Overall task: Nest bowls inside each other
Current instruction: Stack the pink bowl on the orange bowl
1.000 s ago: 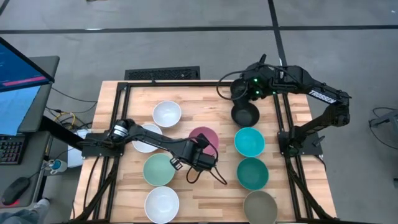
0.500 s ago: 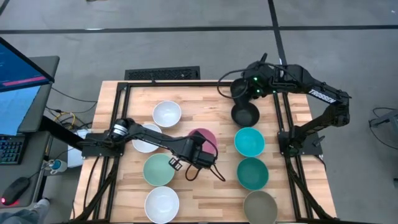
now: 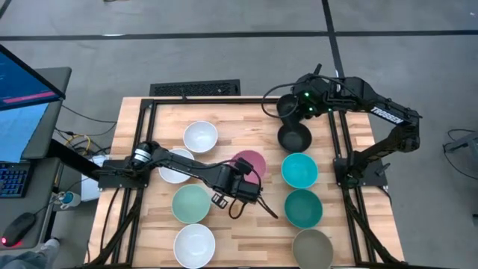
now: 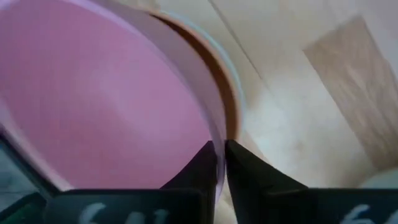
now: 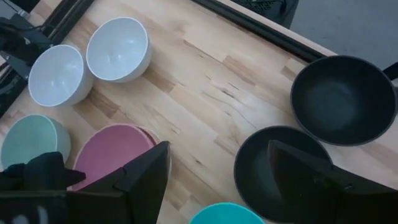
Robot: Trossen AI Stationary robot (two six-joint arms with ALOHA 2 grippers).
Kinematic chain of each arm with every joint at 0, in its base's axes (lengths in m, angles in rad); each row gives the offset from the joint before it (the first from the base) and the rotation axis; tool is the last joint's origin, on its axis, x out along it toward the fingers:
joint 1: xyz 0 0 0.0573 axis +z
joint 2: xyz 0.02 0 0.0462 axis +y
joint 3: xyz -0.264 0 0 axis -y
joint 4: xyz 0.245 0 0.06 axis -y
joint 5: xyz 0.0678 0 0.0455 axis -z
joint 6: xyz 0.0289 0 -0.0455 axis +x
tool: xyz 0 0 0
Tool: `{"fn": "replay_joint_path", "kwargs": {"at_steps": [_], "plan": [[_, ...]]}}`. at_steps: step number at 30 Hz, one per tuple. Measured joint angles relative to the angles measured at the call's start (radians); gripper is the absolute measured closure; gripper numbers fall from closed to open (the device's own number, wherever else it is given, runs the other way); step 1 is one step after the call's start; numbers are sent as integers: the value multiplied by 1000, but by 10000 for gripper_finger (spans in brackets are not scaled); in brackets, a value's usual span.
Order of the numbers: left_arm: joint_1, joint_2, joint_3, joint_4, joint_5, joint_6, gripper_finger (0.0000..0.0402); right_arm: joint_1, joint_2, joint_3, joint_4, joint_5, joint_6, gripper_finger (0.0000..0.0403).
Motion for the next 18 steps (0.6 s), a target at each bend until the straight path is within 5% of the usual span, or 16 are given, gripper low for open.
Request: {"fn": "replay_joint_path", "kwargs": {"at_steps": [5,18], "plan": [[8,0,0,-5,-51,0,397,0,0,0,-20,0,9,109],[13,1,-1,-37,38,-76,349,0,0,0,-19,0,18,109]]}}
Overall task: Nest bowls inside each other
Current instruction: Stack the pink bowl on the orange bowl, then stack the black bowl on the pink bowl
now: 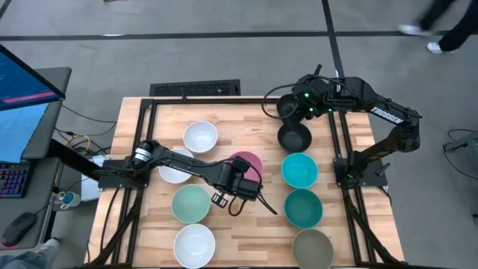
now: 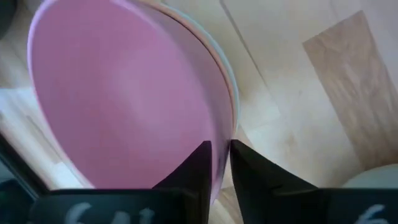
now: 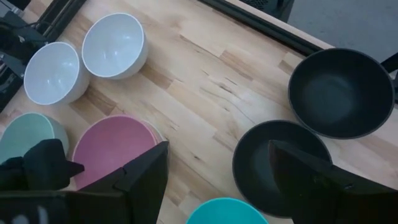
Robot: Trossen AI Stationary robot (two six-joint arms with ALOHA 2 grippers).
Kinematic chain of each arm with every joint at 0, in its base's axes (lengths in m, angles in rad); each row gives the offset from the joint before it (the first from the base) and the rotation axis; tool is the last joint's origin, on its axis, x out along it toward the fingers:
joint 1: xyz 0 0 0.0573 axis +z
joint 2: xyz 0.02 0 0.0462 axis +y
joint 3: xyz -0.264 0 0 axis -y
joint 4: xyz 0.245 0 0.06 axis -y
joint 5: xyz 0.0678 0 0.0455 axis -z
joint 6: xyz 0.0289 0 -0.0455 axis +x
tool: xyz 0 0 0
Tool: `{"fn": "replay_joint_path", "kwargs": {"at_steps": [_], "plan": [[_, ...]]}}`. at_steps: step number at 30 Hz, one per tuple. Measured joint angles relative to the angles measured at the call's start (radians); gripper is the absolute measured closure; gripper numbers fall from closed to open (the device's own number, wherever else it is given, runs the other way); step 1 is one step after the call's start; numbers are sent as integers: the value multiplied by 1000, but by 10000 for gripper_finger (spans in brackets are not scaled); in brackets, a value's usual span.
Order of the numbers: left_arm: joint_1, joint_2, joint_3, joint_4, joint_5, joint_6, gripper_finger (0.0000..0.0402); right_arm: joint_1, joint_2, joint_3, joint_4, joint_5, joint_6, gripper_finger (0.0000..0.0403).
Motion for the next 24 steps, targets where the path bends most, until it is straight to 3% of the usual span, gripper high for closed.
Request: {"fn": "replay_joint_path", "kwargs": {"at_steps": [12,18,24], "plan": [[-25,-8,-1,-14,0,-49,310,0,0,0,0,26,12,109],[-24,-96,-2,-4,-98,-55,307,36,0,0,1,33,25,109],[45,-243,-1,112,67,-49,307,142,0,0,0,33,39,109]]}}
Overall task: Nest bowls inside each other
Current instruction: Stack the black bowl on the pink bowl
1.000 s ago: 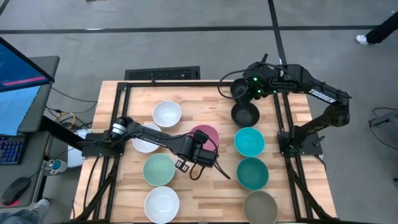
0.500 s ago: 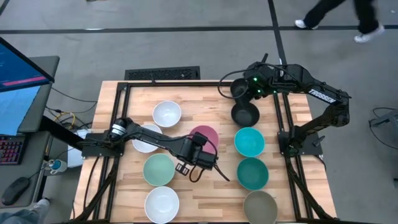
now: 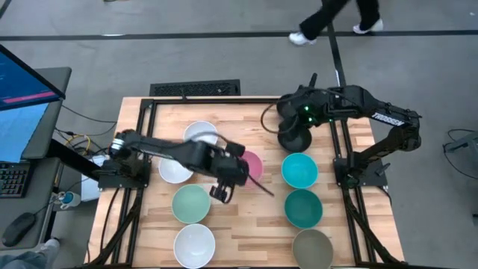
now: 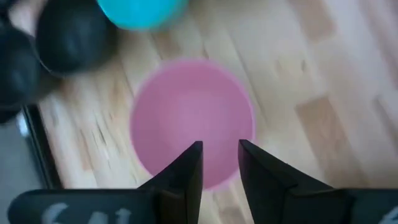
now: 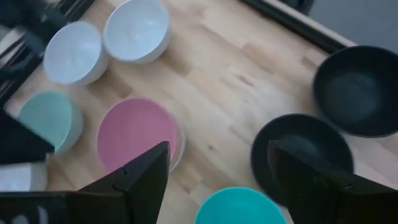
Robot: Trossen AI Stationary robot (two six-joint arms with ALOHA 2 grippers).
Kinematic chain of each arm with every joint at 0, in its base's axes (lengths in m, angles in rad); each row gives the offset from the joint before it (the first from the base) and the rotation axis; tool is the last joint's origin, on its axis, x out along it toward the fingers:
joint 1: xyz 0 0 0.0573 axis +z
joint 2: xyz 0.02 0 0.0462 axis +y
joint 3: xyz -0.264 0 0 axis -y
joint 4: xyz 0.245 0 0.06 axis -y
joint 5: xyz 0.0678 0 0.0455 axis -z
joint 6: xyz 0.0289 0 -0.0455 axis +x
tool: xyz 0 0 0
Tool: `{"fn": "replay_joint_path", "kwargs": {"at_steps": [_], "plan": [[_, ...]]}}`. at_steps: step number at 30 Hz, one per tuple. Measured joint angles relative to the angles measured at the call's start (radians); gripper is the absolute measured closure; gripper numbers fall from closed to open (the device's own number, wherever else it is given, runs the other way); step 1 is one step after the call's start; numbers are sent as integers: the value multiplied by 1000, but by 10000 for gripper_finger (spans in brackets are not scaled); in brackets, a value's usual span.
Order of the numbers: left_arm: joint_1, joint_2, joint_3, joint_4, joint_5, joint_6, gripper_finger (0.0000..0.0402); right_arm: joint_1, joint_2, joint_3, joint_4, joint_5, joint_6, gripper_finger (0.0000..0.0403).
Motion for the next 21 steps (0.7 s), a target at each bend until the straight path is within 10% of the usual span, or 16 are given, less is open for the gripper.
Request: {"fn": "replay_joint_path", "kwargs": {"at_steps": [6,10,21], "plan": [[219,-60,1,-24,-60,132,307,76,0,0,-17,-10,16,109],[381,-53,0,-36,134,128,307,18,0,-1,-144,75,42,109],[345,-130,0,-29,148,118,307,-417,13,-309,199,-93,-143,109]]}}
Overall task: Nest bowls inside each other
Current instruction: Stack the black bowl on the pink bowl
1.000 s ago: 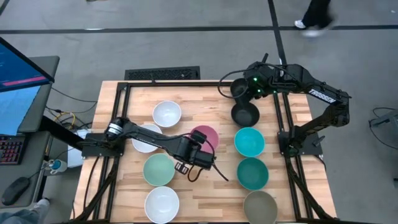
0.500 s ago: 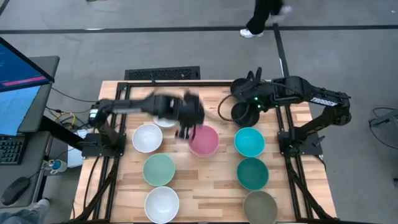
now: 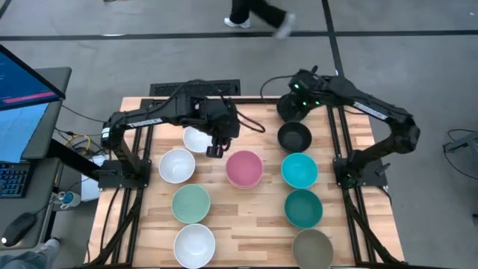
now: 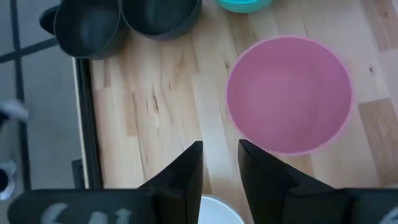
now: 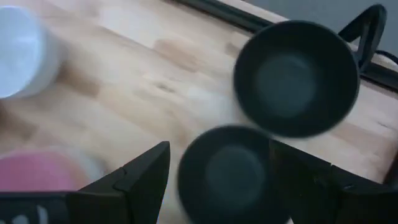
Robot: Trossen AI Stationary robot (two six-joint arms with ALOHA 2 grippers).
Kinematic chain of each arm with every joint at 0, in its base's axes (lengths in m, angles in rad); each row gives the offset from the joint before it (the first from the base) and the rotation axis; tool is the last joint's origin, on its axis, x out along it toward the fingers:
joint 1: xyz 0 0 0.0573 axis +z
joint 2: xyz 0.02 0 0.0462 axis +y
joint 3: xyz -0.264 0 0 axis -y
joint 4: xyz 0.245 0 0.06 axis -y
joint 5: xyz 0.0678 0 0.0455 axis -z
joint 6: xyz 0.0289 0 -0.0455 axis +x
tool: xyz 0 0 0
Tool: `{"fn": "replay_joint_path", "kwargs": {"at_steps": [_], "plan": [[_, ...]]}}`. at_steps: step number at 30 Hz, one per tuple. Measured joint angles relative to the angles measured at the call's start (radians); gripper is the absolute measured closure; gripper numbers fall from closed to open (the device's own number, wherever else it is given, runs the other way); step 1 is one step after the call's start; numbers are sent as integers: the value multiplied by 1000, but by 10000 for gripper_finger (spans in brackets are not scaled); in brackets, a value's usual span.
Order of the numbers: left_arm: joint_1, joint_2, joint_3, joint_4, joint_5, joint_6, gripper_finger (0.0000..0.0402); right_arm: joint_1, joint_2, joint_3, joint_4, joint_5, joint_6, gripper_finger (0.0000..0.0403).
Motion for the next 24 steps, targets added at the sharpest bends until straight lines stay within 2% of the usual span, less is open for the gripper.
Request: {"fn": "replay_joint_path", "kwargs": {"at_steps": [6,11,16,24], "plan": [[-6,-55,0,-40,-17,-51,307,-113,146,-66,48,-18,-113,109],[4,-70,0,-42,-70,-62,307,-116,269,-64,146,-41,-140,109],[28,-67,0,-61,-79,-27,307,-90,377,-9,184,-45,-114,109],[61,-68,0,-61,-66,70,307,-105,464,54,193,-41,-49,109]]}}
